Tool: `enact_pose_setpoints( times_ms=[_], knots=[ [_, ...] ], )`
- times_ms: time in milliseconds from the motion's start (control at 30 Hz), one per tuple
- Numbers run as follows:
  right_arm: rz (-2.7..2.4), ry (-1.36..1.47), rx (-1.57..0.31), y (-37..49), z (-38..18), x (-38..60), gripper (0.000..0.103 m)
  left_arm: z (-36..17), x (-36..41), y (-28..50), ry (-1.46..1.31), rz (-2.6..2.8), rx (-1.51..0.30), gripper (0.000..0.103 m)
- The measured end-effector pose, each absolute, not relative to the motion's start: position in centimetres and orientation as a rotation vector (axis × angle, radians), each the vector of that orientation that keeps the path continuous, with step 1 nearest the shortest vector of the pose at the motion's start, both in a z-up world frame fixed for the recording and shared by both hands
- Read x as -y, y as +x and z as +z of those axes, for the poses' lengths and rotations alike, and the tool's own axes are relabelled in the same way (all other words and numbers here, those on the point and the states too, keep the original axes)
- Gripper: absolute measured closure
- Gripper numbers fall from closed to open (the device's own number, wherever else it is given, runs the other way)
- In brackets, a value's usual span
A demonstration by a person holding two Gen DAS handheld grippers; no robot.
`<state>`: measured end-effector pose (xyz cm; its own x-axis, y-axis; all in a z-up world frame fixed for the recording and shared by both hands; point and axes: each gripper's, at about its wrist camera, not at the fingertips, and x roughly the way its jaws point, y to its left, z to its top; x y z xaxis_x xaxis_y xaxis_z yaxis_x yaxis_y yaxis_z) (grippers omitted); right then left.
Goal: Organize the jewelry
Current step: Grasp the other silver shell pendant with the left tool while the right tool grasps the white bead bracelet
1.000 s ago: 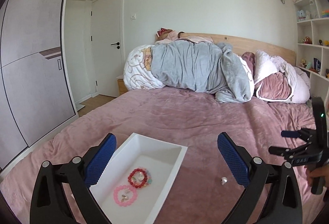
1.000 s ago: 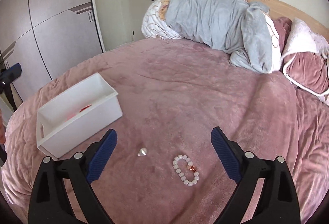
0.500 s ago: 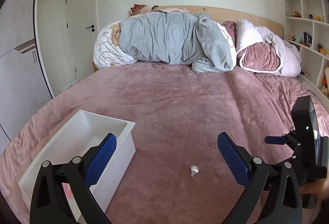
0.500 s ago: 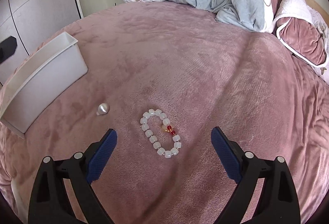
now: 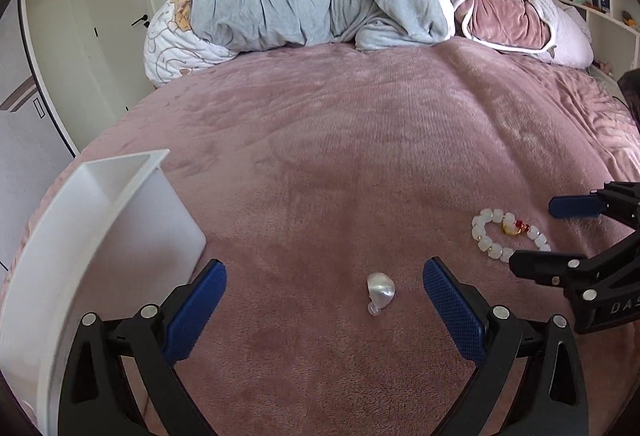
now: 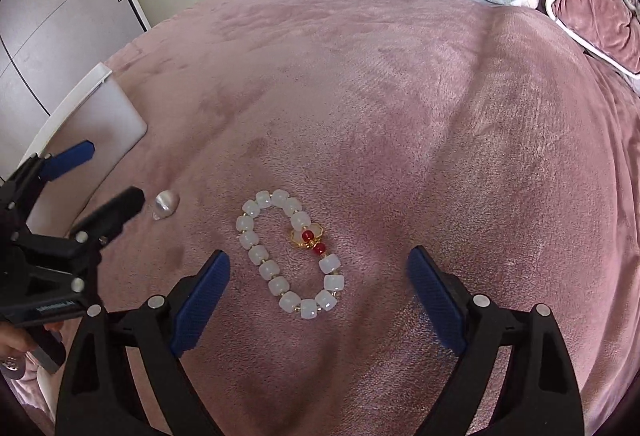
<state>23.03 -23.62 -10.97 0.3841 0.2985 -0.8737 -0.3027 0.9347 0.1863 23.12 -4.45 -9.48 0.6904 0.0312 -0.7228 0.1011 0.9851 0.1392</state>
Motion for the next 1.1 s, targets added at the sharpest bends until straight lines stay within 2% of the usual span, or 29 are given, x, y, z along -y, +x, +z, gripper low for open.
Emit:
enact_pose_setpoints(
  times_ms=[167,233,300,433,500,600,667,767,933,1000,1067,1100],
  knots=[
    [0.393,-0.009,-1.108,23.2,-11.3,23.5,0.016,-11.3,5.2,23.7,0.185,-0.088,-0.843,0.004],
    [0.395,-0.014,-1.110,23.3,-11.4,23.5,0.019,-11.6,5.6,23.6,0.194,-0.106,-0.848,0.008],
    [0.397,-0.020,-1.113,23.2,-11.5,23.5,0.025,-12.0,6.1,23.6,0.203,-0.147,-0.855,0.030],
    [0.416,0.004,-1.125,23.3,-11.7,23.8,0.036,-12.6,7.2,23.4,0.236,-0.178,-0.864,0.044],
    [0.425,0.014,-1.129,23.3,-11.7,23.9,0.046,-12.8,7.1,23.4,0.212,-0.195,-0.871,0.053],
    [0.434,0.046,-1.140,23.2,-11.7,24.1,0.056,-12.8,7.0,23.2,0.183,-0.210,-0.876,0.061],
    [0.437,0.073,-1.147,23.2,-11.8,24.4,0.060,-12.7,7.1,23.1,0.179,-0.220,-0.877,0.066],
    [0.441,0.090,-1.151,23.2,-11.8,24.6,0.065,-12.6,7.0,23.0,0.162,-0.241,-0.880,0.080],
    [0.452,0.101,-1.157,22.9,-11.7,24.8,0.076,-12.3,6.5,22.6,0.119,-0.262,-0.882,0.082],
    [0.458,0.113,-1.157,22.8,-11.6,24.9,0.084,-12.1,6.4,22.4,0.107,-0.266,-0.883,0.082],
    [0.461,0.120,-1.157,22.6,-11.5,24.9,0.086,-11.7,6.3,22.1,0.097,-0.267,-0.881,0.082],
    [0.464,0.123,-1.156,22.5,-11.4,24.9,0.092,-11.5,6.2,21.8,0.095,-0.268,-0.879,0.082]
  ],
)
